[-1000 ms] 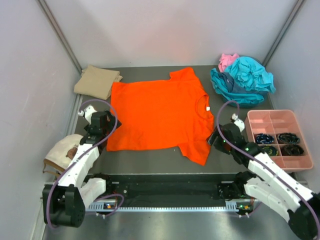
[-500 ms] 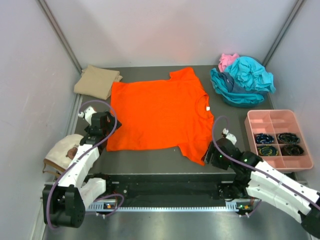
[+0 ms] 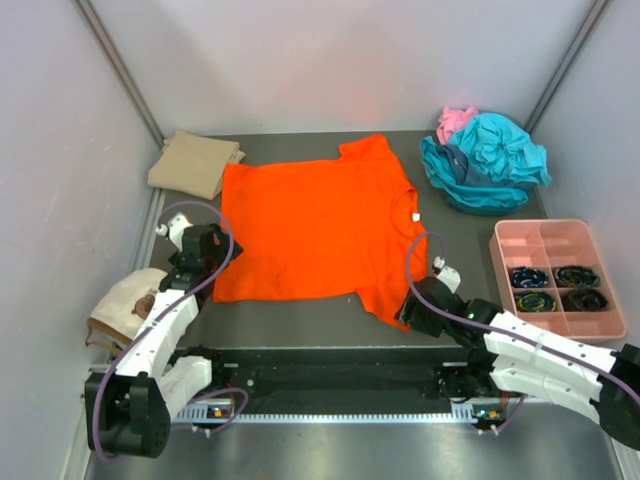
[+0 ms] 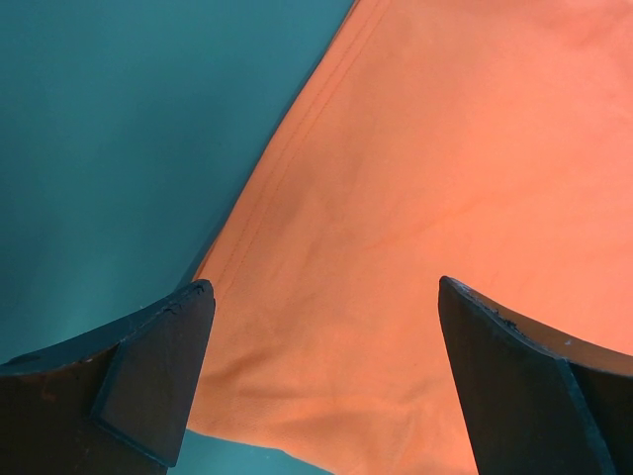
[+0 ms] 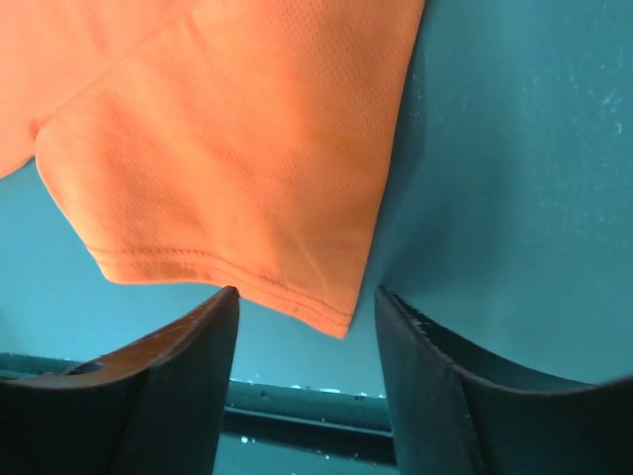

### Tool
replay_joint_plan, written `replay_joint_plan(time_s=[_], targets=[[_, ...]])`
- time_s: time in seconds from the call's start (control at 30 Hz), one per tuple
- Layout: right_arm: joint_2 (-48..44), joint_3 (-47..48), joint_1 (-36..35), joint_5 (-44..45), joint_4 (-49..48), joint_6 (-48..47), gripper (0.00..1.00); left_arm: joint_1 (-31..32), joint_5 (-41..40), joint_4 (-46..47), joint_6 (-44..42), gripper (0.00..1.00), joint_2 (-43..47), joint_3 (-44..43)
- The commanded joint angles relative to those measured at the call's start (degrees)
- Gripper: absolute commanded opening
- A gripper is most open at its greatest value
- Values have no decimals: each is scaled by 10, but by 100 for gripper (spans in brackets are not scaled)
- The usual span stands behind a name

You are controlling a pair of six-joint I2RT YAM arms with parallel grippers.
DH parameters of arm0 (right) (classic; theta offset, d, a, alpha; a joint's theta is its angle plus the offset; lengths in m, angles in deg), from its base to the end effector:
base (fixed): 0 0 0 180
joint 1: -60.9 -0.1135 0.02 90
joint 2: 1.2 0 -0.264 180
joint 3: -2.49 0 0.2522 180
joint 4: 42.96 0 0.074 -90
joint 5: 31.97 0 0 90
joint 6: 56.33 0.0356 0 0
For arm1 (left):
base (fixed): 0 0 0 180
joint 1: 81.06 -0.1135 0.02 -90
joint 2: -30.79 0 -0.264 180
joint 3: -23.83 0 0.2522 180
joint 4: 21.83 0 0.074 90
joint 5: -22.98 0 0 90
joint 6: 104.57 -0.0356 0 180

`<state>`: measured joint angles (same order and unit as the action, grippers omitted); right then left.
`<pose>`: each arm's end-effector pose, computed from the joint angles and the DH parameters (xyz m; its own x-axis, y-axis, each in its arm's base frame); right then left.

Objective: Fold and stack the t-shirts
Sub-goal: Grap the side of the flattened tshirt closest away from the robot with both arms

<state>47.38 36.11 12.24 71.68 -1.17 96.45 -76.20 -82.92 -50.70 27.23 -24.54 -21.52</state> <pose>0.1044 0.1060 0.1555 -0.8255 0.3700 -0.4263 0.1966 0.8964 0.3973 0.2026 -0.0074 0.2190 -0.3786 -0.6112 -0.6951 -0.5143 0.7633 -0.3910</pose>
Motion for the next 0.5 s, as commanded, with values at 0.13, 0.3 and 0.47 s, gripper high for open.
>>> replay_joint_plan(time_s=[0.13,0.3,0.47], targets=[[59,-16,-8,-12,-24,7,51,0,-2,11,-3,99,0,3],[65,-21,-15,-20,-18,11,49,0,-3,11,-4,99,4,11],[54,-18,-29,-18,19,23,49,0,-3,11,-4,99,5,15]])
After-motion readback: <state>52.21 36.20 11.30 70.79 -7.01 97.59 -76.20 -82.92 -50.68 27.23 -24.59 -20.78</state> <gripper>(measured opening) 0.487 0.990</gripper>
